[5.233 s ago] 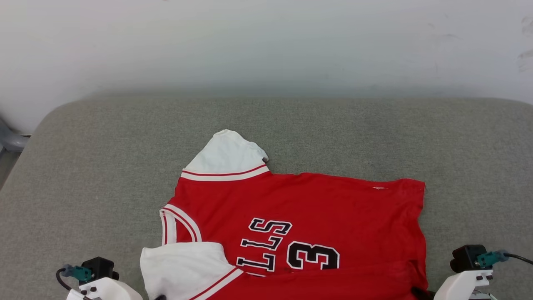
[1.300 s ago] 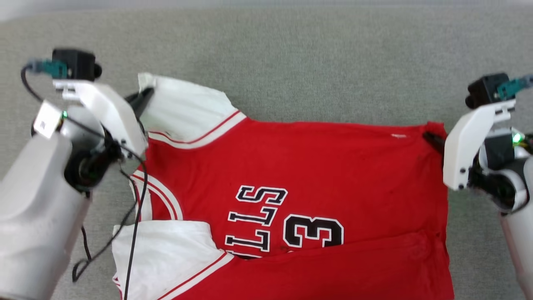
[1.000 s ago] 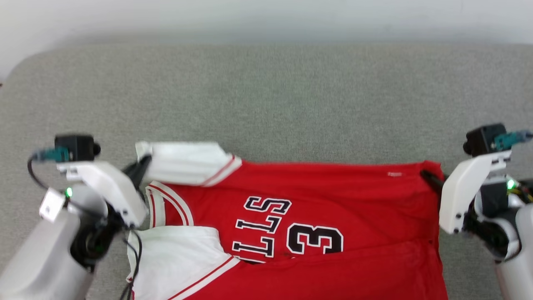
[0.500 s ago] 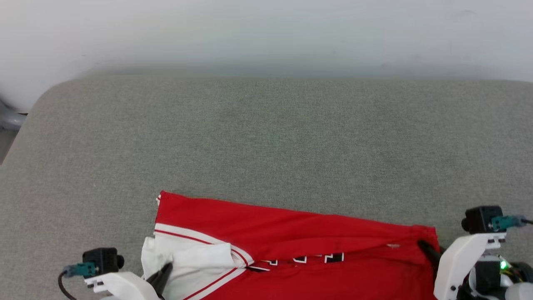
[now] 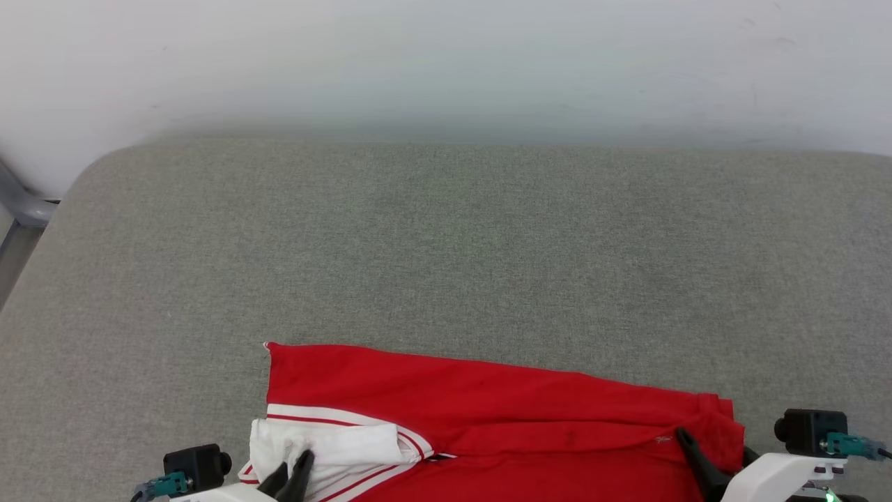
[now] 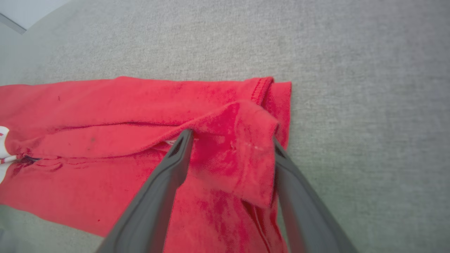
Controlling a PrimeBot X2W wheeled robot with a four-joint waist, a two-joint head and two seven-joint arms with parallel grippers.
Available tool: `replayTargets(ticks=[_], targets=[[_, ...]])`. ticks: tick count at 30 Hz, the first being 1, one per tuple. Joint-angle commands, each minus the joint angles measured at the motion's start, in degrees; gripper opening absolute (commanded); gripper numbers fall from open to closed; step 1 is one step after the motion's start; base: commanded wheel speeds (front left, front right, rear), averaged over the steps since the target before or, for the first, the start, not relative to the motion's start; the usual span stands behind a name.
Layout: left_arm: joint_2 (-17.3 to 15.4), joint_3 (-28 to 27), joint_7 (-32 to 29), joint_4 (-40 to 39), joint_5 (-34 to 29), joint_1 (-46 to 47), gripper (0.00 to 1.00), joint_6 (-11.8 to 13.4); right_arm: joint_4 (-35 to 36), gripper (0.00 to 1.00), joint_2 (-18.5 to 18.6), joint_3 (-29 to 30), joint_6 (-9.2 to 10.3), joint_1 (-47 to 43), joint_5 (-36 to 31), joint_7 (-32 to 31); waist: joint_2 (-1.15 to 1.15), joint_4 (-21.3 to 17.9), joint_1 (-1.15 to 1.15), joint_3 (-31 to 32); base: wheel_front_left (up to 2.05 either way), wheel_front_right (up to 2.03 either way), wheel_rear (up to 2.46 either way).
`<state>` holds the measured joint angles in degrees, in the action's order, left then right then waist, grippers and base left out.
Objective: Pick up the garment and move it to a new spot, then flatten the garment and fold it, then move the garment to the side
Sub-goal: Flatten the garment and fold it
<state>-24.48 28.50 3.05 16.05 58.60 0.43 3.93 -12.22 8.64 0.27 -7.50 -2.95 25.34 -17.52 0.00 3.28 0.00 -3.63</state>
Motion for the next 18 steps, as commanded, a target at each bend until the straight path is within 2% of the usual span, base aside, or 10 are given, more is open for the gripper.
replayTargets(ticks=[1,5,9,14,18], targets=[[0.2,-0.1,1.3,0.3,-0.9,1.1,1.0,-0.3,0.6,1.0,-0.3,0.1,0.02,-0.7,-0.7,2.1,0.0,0.1,0.0,0.1,0.0,0.0,0.0],[0.9,-0.6,7.3,0.3,-4.0,2.4,1.0,-0.1,2.3,1.0,-1.3,0.9,0.02,-1.0,-2.5,8.0,0.0,0.0,0.0,0.8,0.0,0.0,0.0],[1.2,-1.5,11.0,-1.0,-8.4,3.3,1.0,1.0,4.6,1.0,-2.0,2.2,0.02,-1.2,-4.6,9.9,0.0,-0.3,0.0,1.6,0.0,0.0,0.0],[2.0,-4.6,12.2,-4.8,-15.5,3.7,1.0,2.9,7.1,1.0,-1.6,5.3,0.02,-0.7,-6.4,7.0,0.0,-0.5,0.0,2.2,0.0,0.0,0.0],[3.8,-8.9,12.2,-9.2,-22.3,2.2,1.0,3.5,9.3,1.0,-0.8,8.1,0.02,-1.0,-7.5,0.8,0.0,-0.3,0.0,2.3,0.0,0.0,0.0]])
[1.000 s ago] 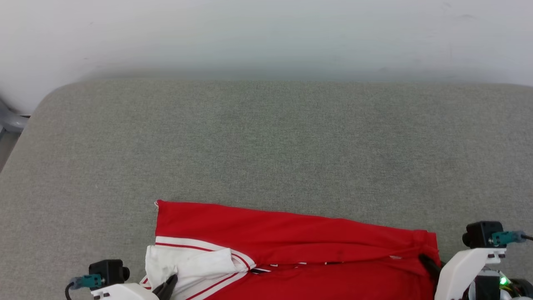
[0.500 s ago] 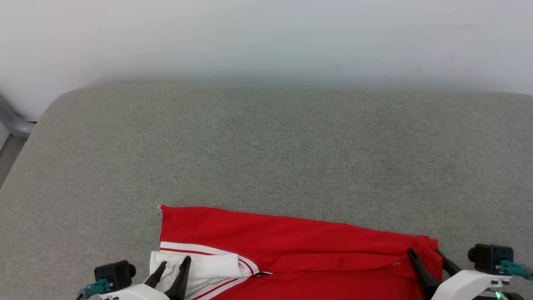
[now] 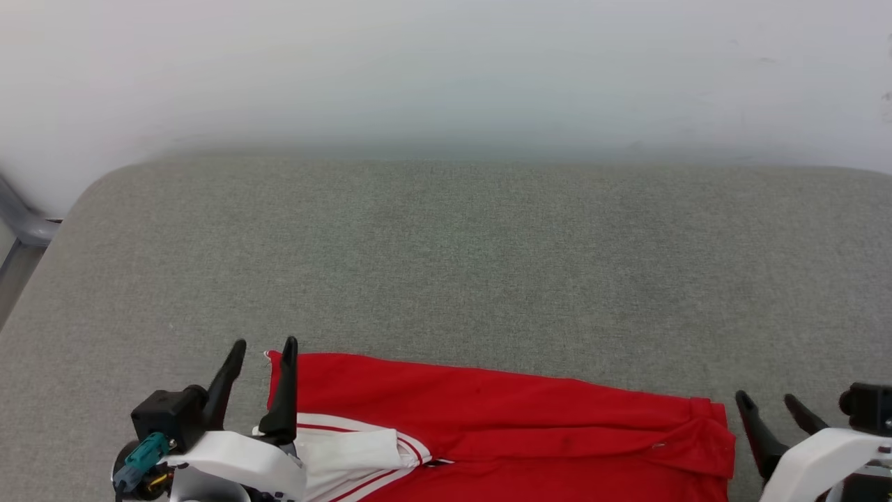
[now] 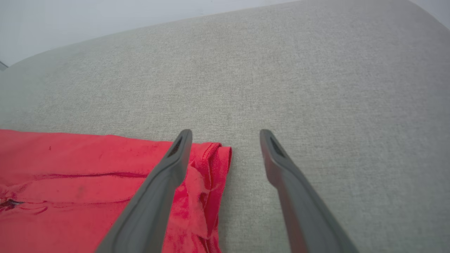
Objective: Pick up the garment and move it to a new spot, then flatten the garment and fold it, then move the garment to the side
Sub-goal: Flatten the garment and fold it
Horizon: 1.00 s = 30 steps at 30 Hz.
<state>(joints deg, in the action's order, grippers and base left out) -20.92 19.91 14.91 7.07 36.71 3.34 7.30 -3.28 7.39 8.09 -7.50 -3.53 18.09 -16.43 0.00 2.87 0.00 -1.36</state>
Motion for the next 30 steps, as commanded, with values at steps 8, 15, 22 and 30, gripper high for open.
replayTargets(ticks=[8,15,22,30], targets=[[4.2,-5.9,0.3,-7.3,-12.5,-3.3,1.0,-0.9,4.7,1.0,2.4,1.8,0.02,-1.7,0.9,-17.4,0.0,1.5,0.0,-1.2,0.0,0.0,0.0],[5.9,-6.8,0.3,-8.5,-16.9,-3.9,1.0,-4.2,5.7,1.0,1.4,0.4,0.02,-2.2,1.2,-24.2,0.0,3.5,0.0,-3.7,0.0,0.0,0.0],[7.8,-8.4,0.3,-8.8,-18.9,-2.9,1.0,-6.2,-0.4,1.0,0.1,-0.8,0.01,-0.2,2.2,-24.0,0.0,4.6,0.0,-5.8,0.0,0.0,0.0],[10.1,-9.9,0.3,-7.2,-20.9,-3.0,1.0,-8.6,-8.0,0.16,-0.8,-4.9,-0.07,0.7,4.5,-23.7,0.0,4.8,0.0,-6.4,0.0,0.0,0.0]])
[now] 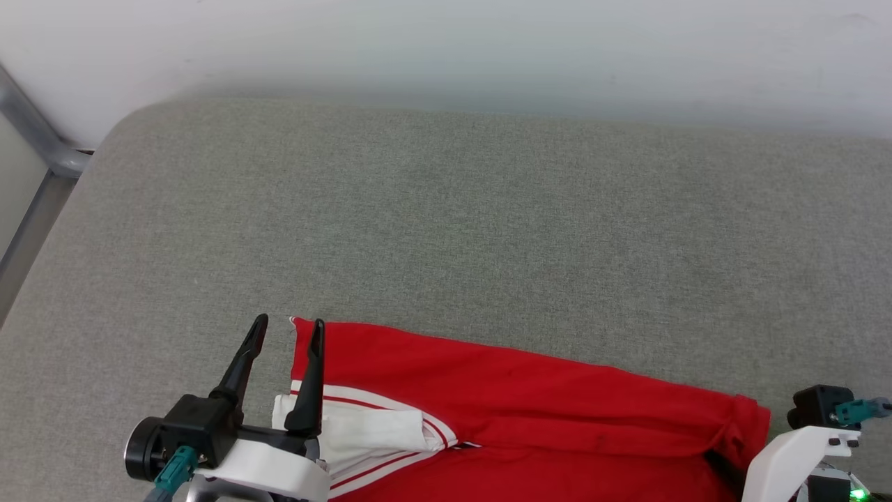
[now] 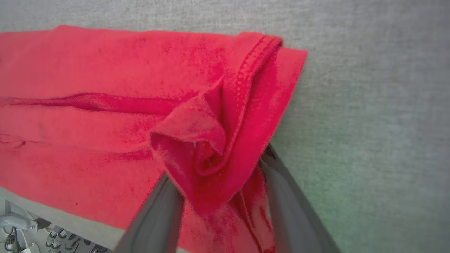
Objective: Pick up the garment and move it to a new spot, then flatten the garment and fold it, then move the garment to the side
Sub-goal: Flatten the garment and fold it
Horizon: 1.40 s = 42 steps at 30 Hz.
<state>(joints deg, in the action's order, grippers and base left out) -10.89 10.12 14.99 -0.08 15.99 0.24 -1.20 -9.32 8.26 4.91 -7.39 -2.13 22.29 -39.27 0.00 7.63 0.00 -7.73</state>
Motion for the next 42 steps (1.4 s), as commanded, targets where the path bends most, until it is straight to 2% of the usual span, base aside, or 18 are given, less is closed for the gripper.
replayTargets(ticks=[1,12,17,23,29,33,38,42], targets=[[0.1,-0.3,0.3,0.2,-0.4,-0.1,1.0,-0.3,-2.3,0.0,-1.4,-2.0,-0.17,-0.6,0.7,-0.8,0.0,-0.1,0.0,0.1,0.0,0.0,0.0],[1.5,-2.6,0.3,1.9,-2.2,-1.5,1.0,-1.6,-0.8,0.0,2.8,-3.1,-0.08,2.5,1.7,0.6,0.0,-1.9,0.0,3.0,0.0,0.0,0.0],[1.7,-3.2,0.3,2.2,-2.8,-2.6,1.0,-1.7,-0.4,0.0,5.1,0.1,-0.06,3.1,1.3,0.4,0.0,-3.3,0.0,4.4,0.0,0.0,0.0],[1.9,-3.7,0.3,2.6,-3.5,-3.3,1.0,-1.9,0.2,0.0,7.8,6.5,-0.07,1.2,0.8,-0.6,0.0,-4.4,0.0,5.4,0.0,0.0,0.0],[2.1,-4.1,0.3,3.1,-3.7,-3.5,1.0,-2.2,2.0,0.0,8.3,10.6,-0.08,0.5,1.4,-2.6,0.0,-5.3,0.0,5.7,0.0,0.0,0.0],[2.2,-4.0,0.3,3.4,-3.8,-3.6,1.0,-2.4,4.2,0.0,4.6,9.2,-0.09,1.9,9.7,-6.0,0.0,-5.6,0.0,5.9,0.0,0.0,0.0],[2.5,-3.8,0.3,4.0,-3.7,-3.2,1.0,-2.7,7.9,0.0,-1.6,7.2,-0.1,2.0,25.6,-12.0,0.0,-5.0,0.0,6.3,0.0,0.0,0.0],[2.5,-3.8,0.3,4.3,-3.6,-2.5,1.0,-2.9,9.0,0.0,-4.5,7.0,-0.1,2.8,37.6,-16.3,0.0,-3.9,0.0,5.9,0.0,0.0,0.0]])
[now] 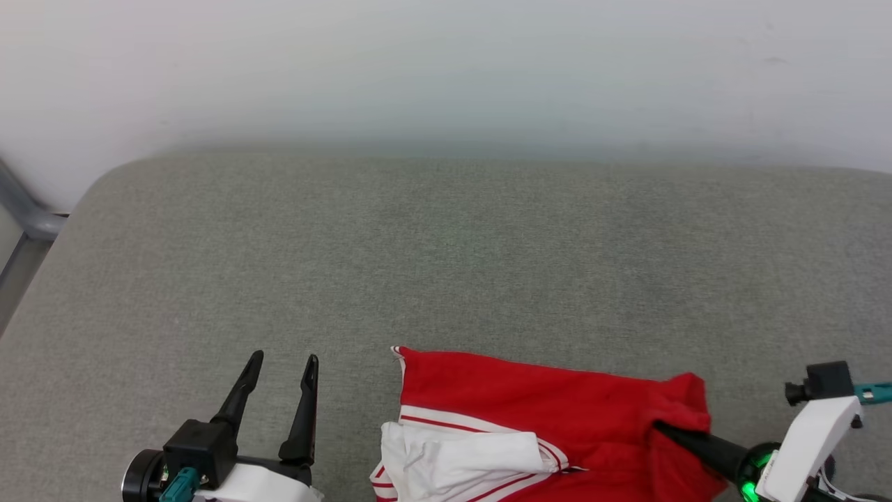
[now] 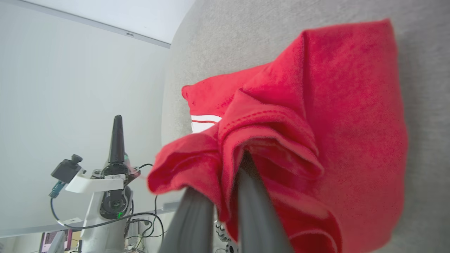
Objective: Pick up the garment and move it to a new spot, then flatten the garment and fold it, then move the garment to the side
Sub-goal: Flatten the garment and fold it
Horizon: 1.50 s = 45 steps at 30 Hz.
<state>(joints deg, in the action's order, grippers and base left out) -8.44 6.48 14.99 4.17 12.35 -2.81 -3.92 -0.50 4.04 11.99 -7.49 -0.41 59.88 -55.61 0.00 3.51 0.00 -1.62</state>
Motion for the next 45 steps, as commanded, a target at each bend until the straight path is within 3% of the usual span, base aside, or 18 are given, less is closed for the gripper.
replayTargets(ticks=[1,6,12,18,25,26,27,28,29,37,45], targets=[[0.1,-0.2,0.3,0.1,0.0,0.7,1.0,-0.1,-0.1,0.0,-0.5,-0.4,0.0,1.3,2.5,-0.8,0.0,0.6,0.0,-0.3,0.0,0.0,0.0],[0.5,-0.2,0.3,0.1,0.1,1.4,1.0,-0.1,-2.7,0.0,-1.2,-4.9,0.0,3.2,10.8,-0.7,0.0,2.0,0.0,-1.2,0.0,0.0,0.0],[0.9,-0.2,0.3,0.2,0.1,2.9,1.0,-0.5,-6.6,0.0,-1.2,-16.7,0.0,6.7,16.6,5.3,0.0,3.9,0.0,-3.4,0.0,0.0,0.0],[1.5,-0.5,0.3,-0.2,-0.2,4.9,1.0,-0.9,-9.7,0.0,-1.2,-25.6,0.0,11.0,16.3,11.5,0.0,5.1,0.0,-6.4,0.0,0.0,0.0],[2.8,-0.9,0.3,0.0,-0.6,6.8,1.0,-1.5,-13.6,0.0,-1.2,-31.0,0.0,14.0,14.3,16.4,0.0,5.5,0.0,-9.1,0.0,0.0,0.0],[2.9,-1.1,0.3,0.1,-0.6,6.9,1.0,-1.6,-14.1,0.07,-1.2,-31.6,0.0,14.3,14.0,17.1,0.0,5.5,0.0,-9.3,0.0,0.0,0.0],[3.0,-1.1,0.3,0.2,-0.7,7.0,1.0,-1.6,-14.6,0.38,-1.2,-32.1,0.0,14.5,13.7,17.5,0.0,5.5,0.0,-9.4,0.0,0.0,0.0],[3.2,-1.1,0.3,0.3,-0.7,7.1,1.0,-1.5,-15.0,0.55,-1.1,-32.7,-0.01,14.7,13.5,18.0,0.0,5.5,0.0,-9.5,0.0,0.0,0.0],[3.3,-1.2,0.3,0.4,-0.8,7.2,1.0,-1.6,-15.3,1.0,-1.0,-33.1,0.0,14.9,13.3,18.5,0.0,5.4,0.0,-9.5,0.0,0.0,0.0],[3.8,-2.0,0.3,0.8,-1.8,7.3,1.0,-2.1,-12.2,1.0,0.8,-37.1,-0.01,16.1,13.1,21.7,0.0,4.8,0.0,-8.7,0.0,0.0,0.0],[4.1,-2.8,0.3,1.3,-2.4,6.2,1.0,-2.4,-6.8,1.0,5.2,-39.2,0.0,17.4,6.4,29.9,0.0,3.2,0.0,-7.0,0.0,0.0,0.0]])
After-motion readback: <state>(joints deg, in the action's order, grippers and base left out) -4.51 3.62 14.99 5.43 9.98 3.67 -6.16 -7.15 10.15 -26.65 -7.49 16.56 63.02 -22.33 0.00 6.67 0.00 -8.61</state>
